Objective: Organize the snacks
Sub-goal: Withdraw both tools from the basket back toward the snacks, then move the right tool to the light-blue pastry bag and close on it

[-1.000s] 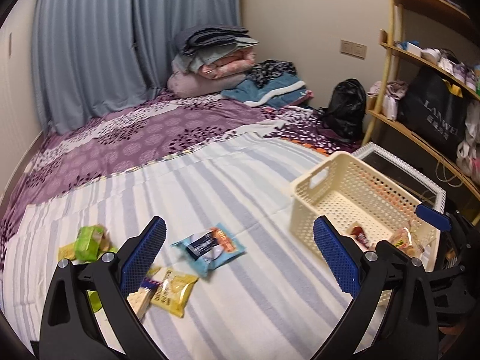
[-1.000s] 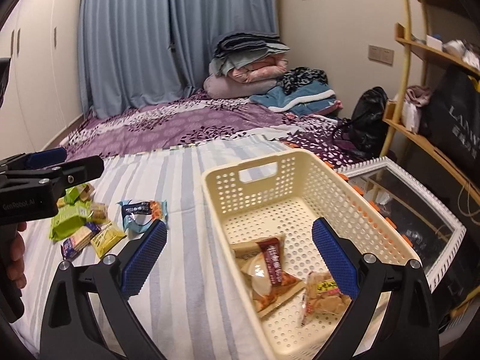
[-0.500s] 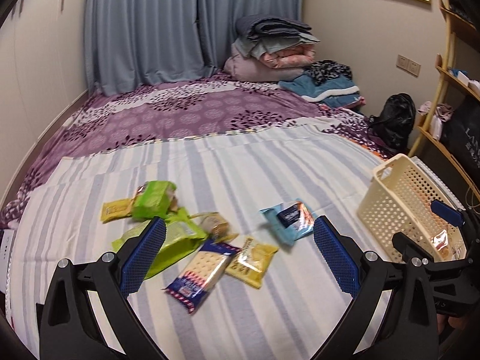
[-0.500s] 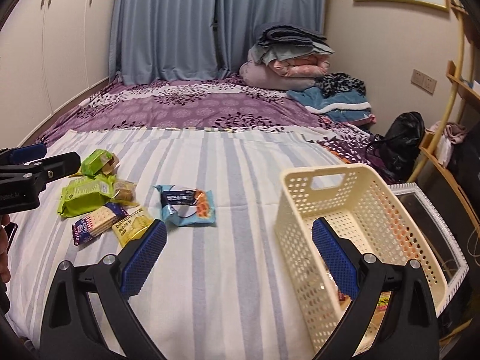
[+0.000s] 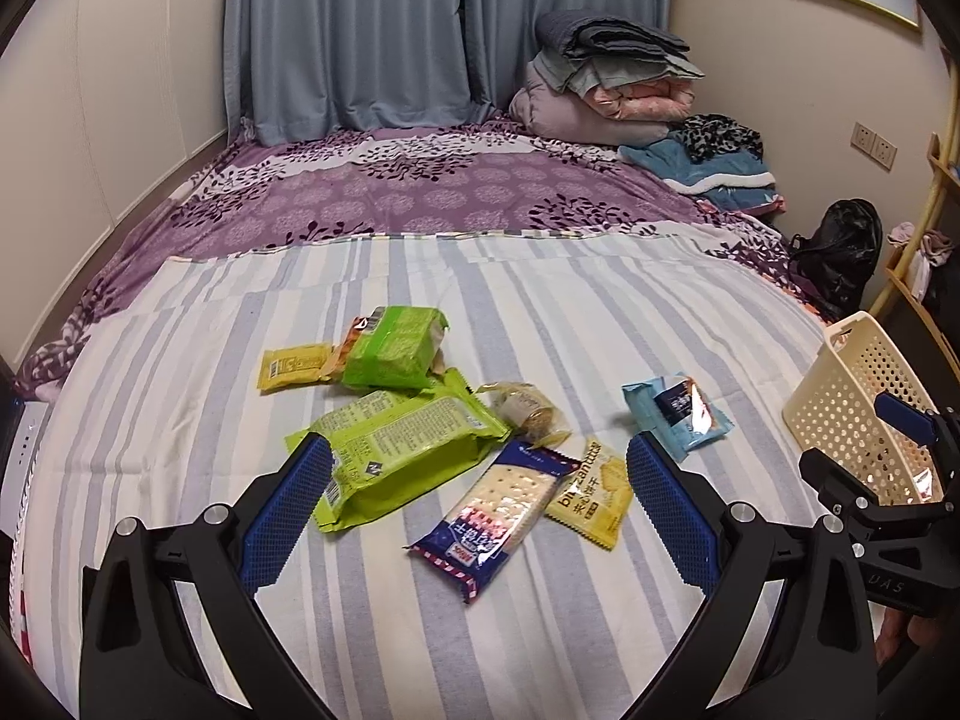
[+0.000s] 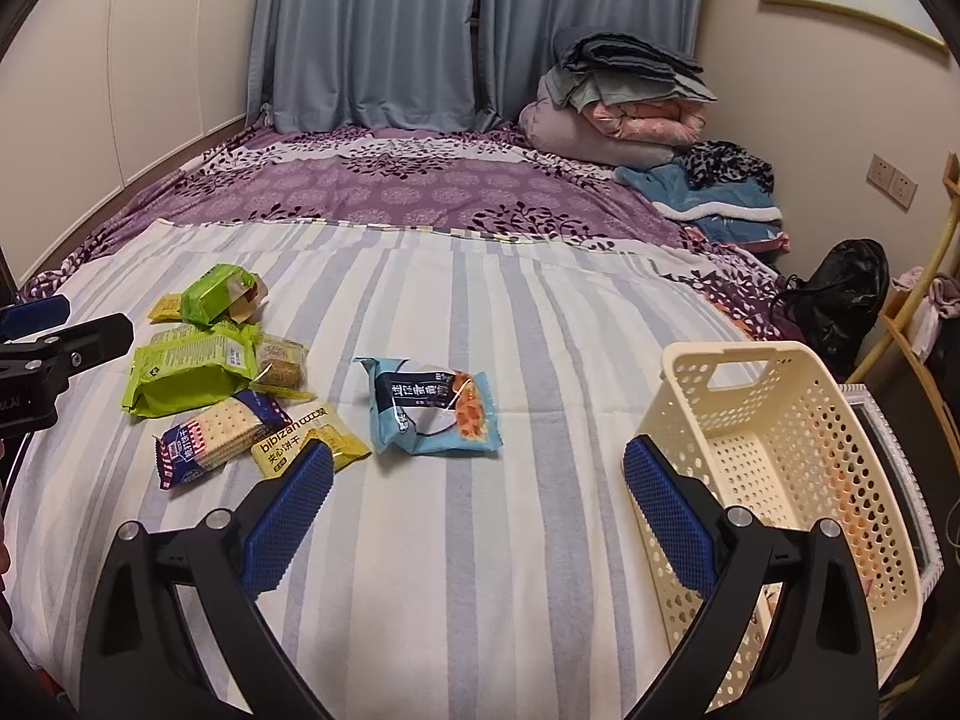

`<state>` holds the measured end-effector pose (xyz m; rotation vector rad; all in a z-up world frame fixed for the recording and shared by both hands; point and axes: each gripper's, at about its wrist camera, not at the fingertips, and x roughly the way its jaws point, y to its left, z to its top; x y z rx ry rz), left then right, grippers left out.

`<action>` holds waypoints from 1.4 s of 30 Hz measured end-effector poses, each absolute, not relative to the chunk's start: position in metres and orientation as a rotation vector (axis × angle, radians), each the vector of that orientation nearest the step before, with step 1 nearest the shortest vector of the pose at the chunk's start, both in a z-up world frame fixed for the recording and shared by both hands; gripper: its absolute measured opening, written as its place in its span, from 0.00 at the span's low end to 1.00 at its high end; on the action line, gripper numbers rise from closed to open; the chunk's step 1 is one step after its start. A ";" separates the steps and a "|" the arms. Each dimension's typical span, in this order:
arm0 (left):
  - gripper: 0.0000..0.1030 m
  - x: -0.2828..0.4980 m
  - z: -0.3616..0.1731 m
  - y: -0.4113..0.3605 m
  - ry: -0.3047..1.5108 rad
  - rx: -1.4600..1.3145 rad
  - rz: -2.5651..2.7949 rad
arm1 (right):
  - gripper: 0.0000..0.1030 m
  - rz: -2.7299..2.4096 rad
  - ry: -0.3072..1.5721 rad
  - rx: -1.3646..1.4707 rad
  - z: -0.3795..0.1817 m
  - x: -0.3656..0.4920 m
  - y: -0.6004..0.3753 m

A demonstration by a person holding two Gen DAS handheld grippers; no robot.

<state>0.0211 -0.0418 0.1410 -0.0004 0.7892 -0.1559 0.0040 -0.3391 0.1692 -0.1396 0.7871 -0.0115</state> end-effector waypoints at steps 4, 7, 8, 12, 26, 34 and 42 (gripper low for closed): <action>0.97 0.025 0.133 -0.035 0.808 -0.009 -0.142 | 0.94 0.000 0.800 -0.147 0.164 0.012 -0.333; 0.97 0.029 0.128 -0.032 0.821 -0.016 -0.132 | 0.94 0.006 0.814 -0.153 0.159 0.018 -0.328; 0.97 0.030 0.127 -0.031 0.824 -0.017 -0.129 | 0.94 0.008 0.818 -0.155 0.157 0.020 -0.327; 0.97 0.034 0.120 -0.025 0.839 -0.024 -0.116 | 0.94 0.016 0.832 -0.160 0.150 0.027 -0.323; 0.97 0.052 0.098 -0.002 0.888 -0.058 -0.057 | 0.94 0.111 0.881 -0.094 0.127 0.052 -0.313; 0.97 0.063 0.087 0.013 0.909 -0.079 -0.020 | 0.94 0.187 0.914 -0.022 0.105 0.066 -0.310; 0.97 0.081 0.085 0.015 0.907 -0.076 -0.022 | 0.94 0.133 0.924 -0.021 0.088 0.092 -0.318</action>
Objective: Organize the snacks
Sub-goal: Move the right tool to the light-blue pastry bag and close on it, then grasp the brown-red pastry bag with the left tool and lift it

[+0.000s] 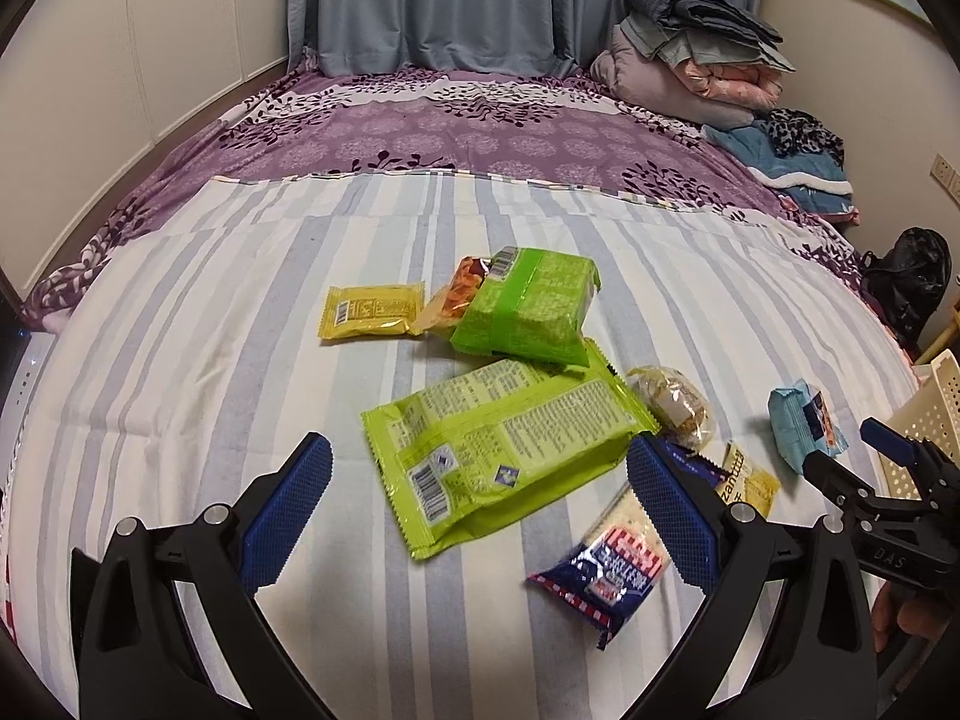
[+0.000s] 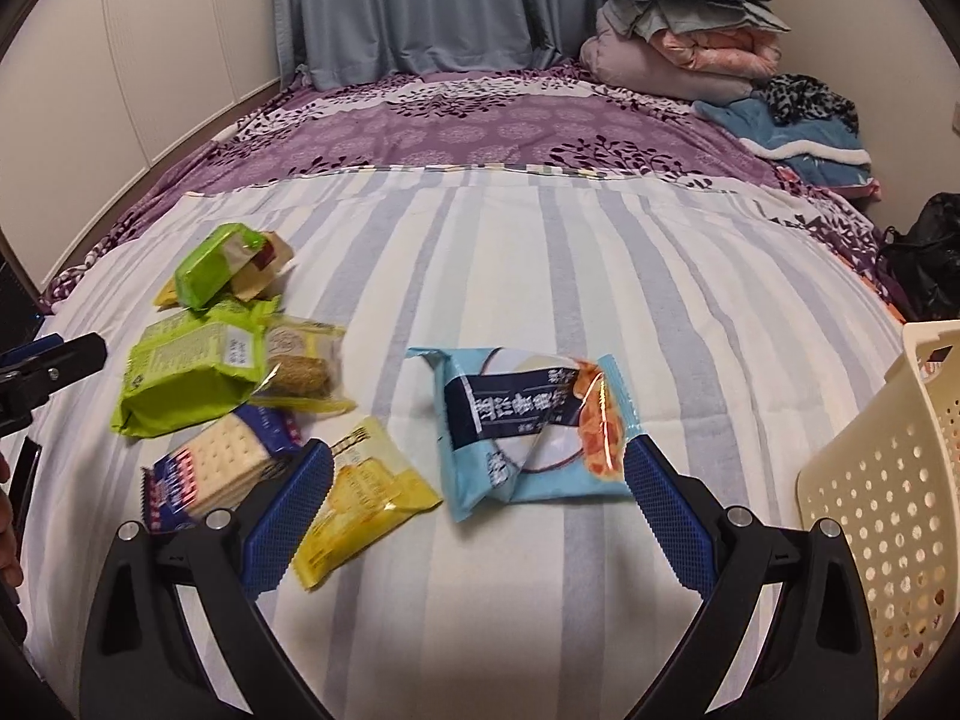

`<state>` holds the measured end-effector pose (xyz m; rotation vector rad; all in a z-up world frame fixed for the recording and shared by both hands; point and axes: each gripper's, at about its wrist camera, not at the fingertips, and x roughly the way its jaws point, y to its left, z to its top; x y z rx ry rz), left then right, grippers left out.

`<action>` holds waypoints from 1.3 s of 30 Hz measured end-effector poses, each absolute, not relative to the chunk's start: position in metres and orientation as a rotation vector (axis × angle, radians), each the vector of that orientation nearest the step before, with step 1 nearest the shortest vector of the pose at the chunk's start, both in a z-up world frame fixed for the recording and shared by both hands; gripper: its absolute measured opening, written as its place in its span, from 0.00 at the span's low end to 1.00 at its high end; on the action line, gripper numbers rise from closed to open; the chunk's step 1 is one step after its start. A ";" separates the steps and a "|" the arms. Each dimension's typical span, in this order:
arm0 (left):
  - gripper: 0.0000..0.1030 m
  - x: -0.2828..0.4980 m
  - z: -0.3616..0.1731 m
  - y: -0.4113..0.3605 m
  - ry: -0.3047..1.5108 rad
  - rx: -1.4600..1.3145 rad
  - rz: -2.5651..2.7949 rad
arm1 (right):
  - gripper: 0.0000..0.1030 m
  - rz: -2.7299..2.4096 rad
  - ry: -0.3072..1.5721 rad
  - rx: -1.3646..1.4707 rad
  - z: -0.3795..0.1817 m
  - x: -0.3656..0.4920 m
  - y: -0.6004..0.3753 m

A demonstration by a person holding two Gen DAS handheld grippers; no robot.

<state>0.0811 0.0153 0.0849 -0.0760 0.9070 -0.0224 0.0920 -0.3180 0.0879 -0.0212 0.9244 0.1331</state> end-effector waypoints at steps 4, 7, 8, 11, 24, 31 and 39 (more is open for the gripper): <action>0.97 0.096 0.086 0.007 0.896 -0.054 -0.054 | 0.94 0.132 0.943 -0.012 0.075 0.110 -0.322; 0.97 0.112 0.087 0.003 0.888 -0.054 -0.091 | 0.94 0.130 0.946 -0.014 0.069 0.118 -0.323; 0.97 0.118 0.087 0.003 0.887 -0.058 -0.098 | 0.94 0.130 0.945 -0.012 0.067 0.120 -0.324; 0.97 0.135 0.084 0.002 0.884 -0.069 -0.119 | 0.94 0.130 0.949 -0.004 0.063 0.125 -0.325; 0.97 0.197 0.052 0.005 0.922 -0.066 -0.145 | 0.94 0.135 0.952 -0.006 0.053 0.133 -0.327; 0.83 0.202 0.039 0.006 0.939 -0.078 -0.150 | 0.94 0.135 0.951 -0.007 0.053 0.133 -0.327; 0.68 0.195 0.037 0.012 0.938 -0.119 -0.137 | 0.83 0.125 0.948 -0.054 0.055 0.134 -0.321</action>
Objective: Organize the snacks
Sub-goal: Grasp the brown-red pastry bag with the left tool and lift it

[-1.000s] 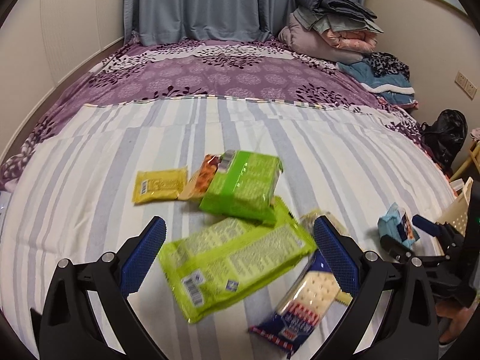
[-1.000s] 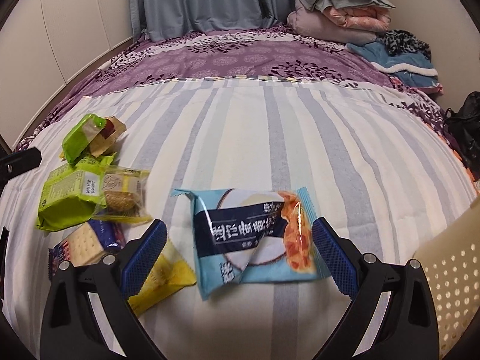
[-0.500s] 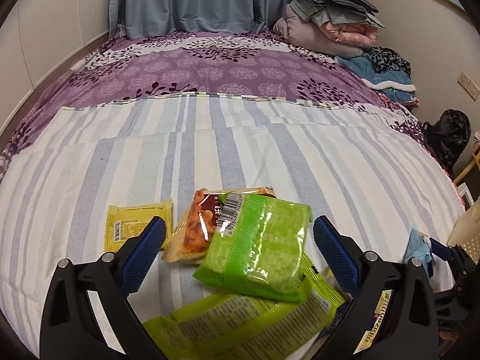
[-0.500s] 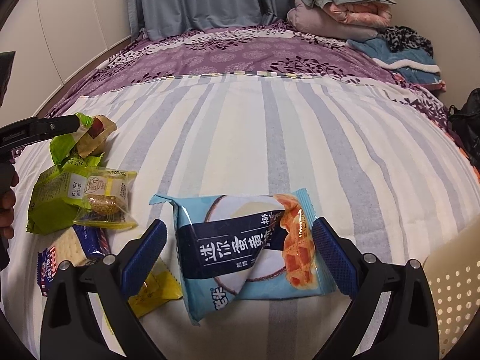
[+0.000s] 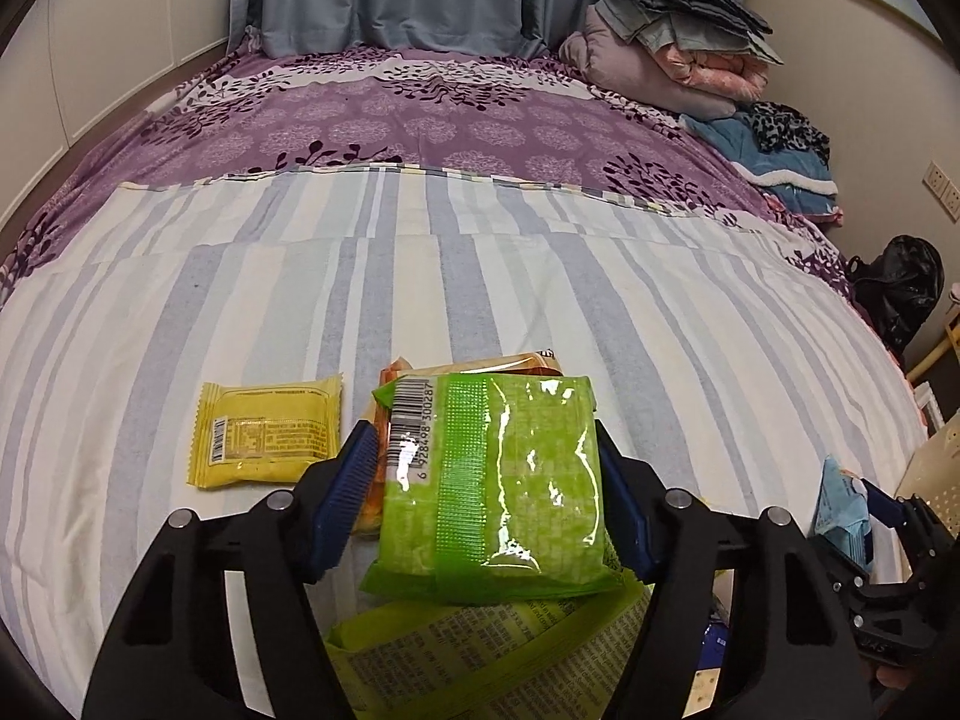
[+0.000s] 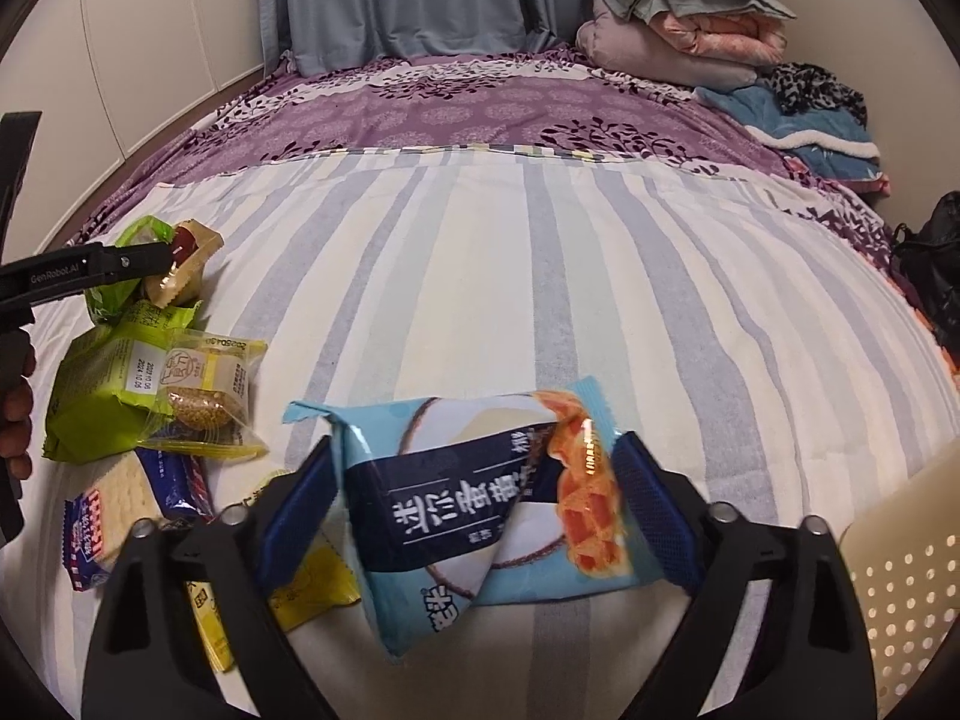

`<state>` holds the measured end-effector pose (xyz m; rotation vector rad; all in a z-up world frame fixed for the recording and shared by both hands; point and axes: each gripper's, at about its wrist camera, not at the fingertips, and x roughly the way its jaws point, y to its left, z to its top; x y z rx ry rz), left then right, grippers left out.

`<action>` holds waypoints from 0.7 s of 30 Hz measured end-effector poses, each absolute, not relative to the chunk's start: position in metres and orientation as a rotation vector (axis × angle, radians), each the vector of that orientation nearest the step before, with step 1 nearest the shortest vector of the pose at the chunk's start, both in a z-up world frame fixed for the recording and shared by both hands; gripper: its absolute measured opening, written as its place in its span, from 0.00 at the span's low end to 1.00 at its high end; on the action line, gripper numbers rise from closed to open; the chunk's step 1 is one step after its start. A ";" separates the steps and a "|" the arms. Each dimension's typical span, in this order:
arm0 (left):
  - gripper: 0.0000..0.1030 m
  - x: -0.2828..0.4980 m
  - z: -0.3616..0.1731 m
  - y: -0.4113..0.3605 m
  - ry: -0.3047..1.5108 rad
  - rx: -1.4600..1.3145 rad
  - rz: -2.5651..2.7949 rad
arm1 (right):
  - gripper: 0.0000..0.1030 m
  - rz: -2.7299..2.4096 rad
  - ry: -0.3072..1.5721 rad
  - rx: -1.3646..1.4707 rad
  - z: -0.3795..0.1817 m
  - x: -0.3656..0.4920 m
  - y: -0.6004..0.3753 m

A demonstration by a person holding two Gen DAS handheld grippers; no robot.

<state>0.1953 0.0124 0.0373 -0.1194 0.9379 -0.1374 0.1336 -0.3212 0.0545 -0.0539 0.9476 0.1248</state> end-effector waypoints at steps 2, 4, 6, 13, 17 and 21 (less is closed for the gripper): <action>0.67 0.193 0.040 0.016 0.932 -0.130 -0.124 | 0.78 0.131 0.949 -0.054 0.054 0.132 -0.322; 0.66 0.189 0.043 0.020 0.924 -0.138 -0.106 | 0.77 0.131 0.949 -0.054 0.054 0.132 -0.322; 0.66 0.185 0.047 0.022 0.915 -0.139 -0.091 | 0.76 0.133 0.950 -0.046 0.055 0.132 -0.323; 0.66 0.170 0.070 0.027 0.865 -0.130 -0.078 | 0.73 0.153 0.952 -0.012 0.059 0.127 -0.327; 0.66 0.158 0.083 0.028 0.840 -0.133 -0.085 | 0.72 0.161 0.951 0.012 0.063 0.123 -0.329; 0.66 0.146 0.093 0.028 0.815 -0.132 -0.089 | 0.71 0.162 0.930 0.014 0.072 0.115 -0.330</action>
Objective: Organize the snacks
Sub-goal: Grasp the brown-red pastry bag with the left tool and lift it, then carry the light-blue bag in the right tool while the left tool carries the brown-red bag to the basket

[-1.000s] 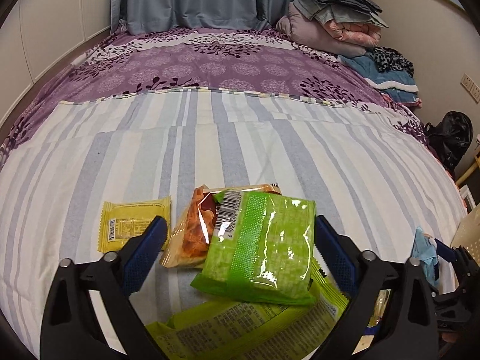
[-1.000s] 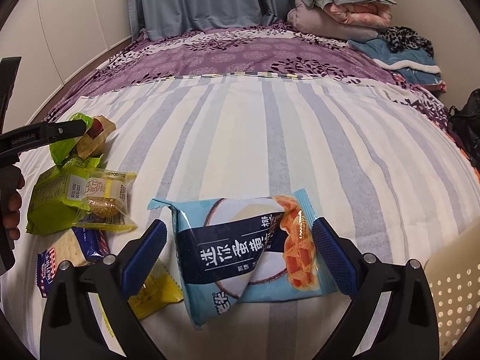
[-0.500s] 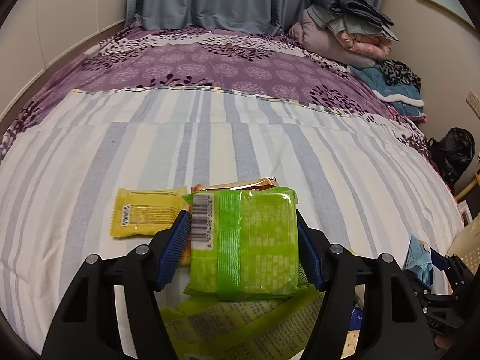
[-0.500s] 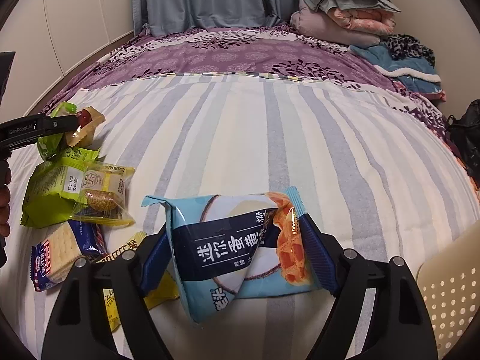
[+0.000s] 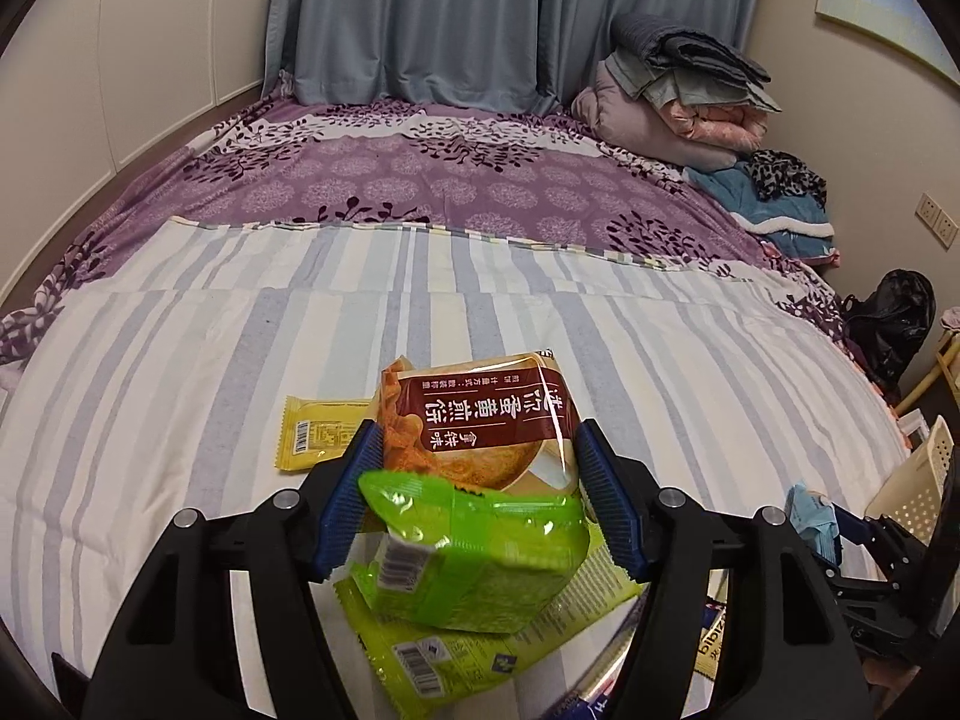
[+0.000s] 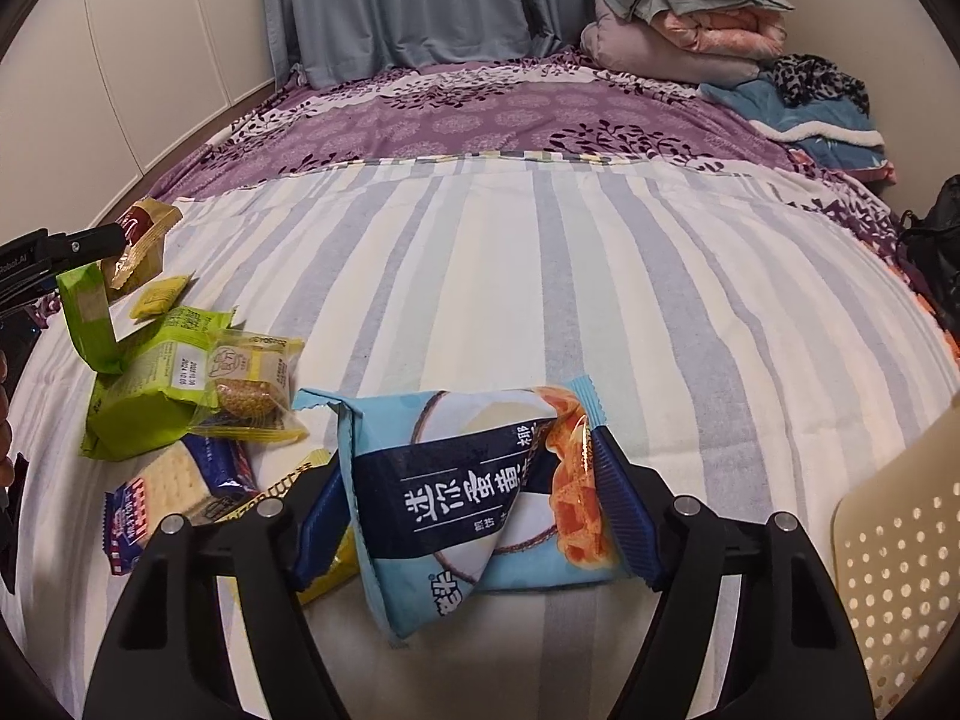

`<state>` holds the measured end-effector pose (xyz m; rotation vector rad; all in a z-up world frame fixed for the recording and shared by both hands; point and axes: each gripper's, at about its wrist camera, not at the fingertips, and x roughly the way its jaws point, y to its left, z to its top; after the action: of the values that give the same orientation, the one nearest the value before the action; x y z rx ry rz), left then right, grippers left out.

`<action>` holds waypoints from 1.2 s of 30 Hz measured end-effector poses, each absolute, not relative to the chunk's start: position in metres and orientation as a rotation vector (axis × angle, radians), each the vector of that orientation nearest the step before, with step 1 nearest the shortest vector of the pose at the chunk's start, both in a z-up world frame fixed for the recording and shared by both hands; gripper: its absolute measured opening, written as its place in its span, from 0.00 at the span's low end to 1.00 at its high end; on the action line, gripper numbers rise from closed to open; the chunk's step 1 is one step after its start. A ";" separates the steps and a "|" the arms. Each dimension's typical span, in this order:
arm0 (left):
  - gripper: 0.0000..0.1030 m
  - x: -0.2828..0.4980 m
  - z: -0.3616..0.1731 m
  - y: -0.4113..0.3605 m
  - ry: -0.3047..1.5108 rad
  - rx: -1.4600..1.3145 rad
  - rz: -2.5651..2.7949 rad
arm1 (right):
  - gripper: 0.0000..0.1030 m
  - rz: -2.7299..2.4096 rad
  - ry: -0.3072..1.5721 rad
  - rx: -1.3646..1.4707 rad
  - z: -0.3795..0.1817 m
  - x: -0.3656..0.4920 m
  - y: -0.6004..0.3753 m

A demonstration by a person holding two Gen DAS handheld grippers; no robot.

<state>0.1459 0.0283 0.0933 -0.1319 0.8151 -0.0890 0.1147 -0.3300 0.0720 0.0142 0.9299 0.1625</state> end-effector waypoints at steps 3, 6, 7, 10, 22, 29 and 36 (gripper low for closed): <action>0.65 0.137 0.100 0.031 0.801 -0.136 -0.090 | 0.71 0.164 0.915 0.017 0.079 0.110 -0.331; 0.65 0.129 0.107 0.033 0.787 -0.141 -0.088 | 0.71 0.165 0.898 0.020 0.088 0.103 -0.331; 0.65 0.126 0.109 0.033 0.783 -0.141 -0.089 | 0.71 0.165 0.893 0.020 0.090 0.101 -0.332; 0.64 0.118 0.115 0.035 0.773 -0.140 -0.090 | 0.71 0.169 0.879 0.020 0.098 0.095 -0.333; 0.91 0.104 0.105 0.044 0.793 -0.124 -0.045 | 0.71 0.174 0.864 0.018 0.107 0.077 -0.334; 0.92 0.121 0.073 0.057 0.870 -0.127 -0.015 | 0.71 0.167 0.868 0.024 0.106 0.076 -0.338; 0.87 0.131 0.050 0.065 0.911 -0.180 -0.024 | 0.71 0.172 0.875 0.023 0.104 0.078 -0.334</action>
<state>0.1305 0.0651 0.0497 -0.1804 0.9106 -0.0243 0.0782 -0.3344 0.1043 0.0225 0.8749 0.1724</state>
